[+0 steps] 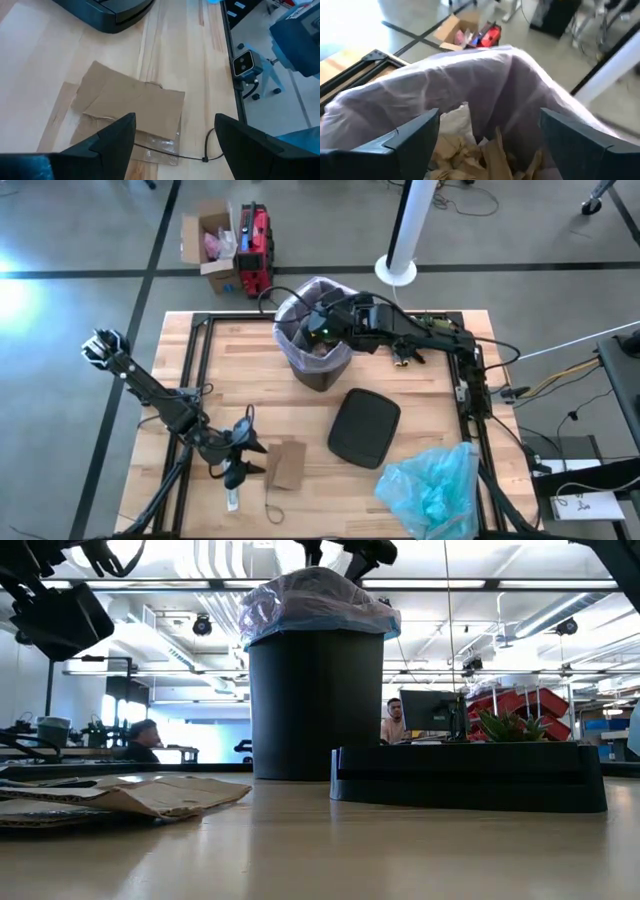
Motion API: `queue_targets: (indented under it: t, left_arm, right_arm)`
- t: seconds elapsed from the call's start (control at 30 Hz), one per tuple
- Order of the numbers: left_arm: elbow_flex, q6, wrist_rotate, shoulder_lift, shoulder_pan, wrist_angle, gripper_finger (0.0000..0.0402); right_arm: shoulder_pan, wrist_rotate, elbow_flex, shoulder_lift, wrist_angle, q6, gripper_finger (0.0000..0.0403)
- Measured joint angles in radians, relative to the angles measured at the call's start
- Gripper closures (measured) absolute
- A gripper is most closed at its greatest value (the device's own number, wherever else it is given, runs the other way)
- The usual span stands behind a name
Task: Place trash/remove bag and relplace
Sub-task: Put the piece of cardboard into the black trash bin
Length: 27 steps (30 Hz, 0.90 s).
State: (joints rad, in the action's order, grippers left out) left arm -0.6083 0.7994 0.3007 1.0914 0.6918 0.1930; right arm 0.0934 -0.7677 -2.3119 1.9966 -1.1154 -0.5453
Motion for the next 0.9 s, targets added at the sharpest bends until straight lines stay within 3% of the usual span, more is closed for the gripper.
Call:
queue_targets:
  t: [0.27, 0.47, 0.73, 0.9]
  left_arm:
    - [0.0, -0.02, -0.003, -0.045, 0.0, 0.104, 0.0145]
    - [0.0, -0.061, -0.003, -0.041, 0.0, 0.143, 0.0145]
    - [0.004, -0.108, 0.032, 0.031, 0.0, 0.142, 0.0145]
    - [0.009, -0.108, 0.049, 0.109, 0.0, 0.132, 0.0145]
  right_arm:
    - [-0.181, 0.025, 0.01, -0.012, 0.195, 0.443, 0.009]
    - [-0.337, 0.191, 0.081, 0.007, 0.303, 0.675, 0.0099]
    - [-0.46, 0.367, 0.278, 0.102, 0.352, 0.61, 0.0099]
    - [-0.502, 0.444, 0.319, 0.217, 0.399, 0.582, 0.0094]
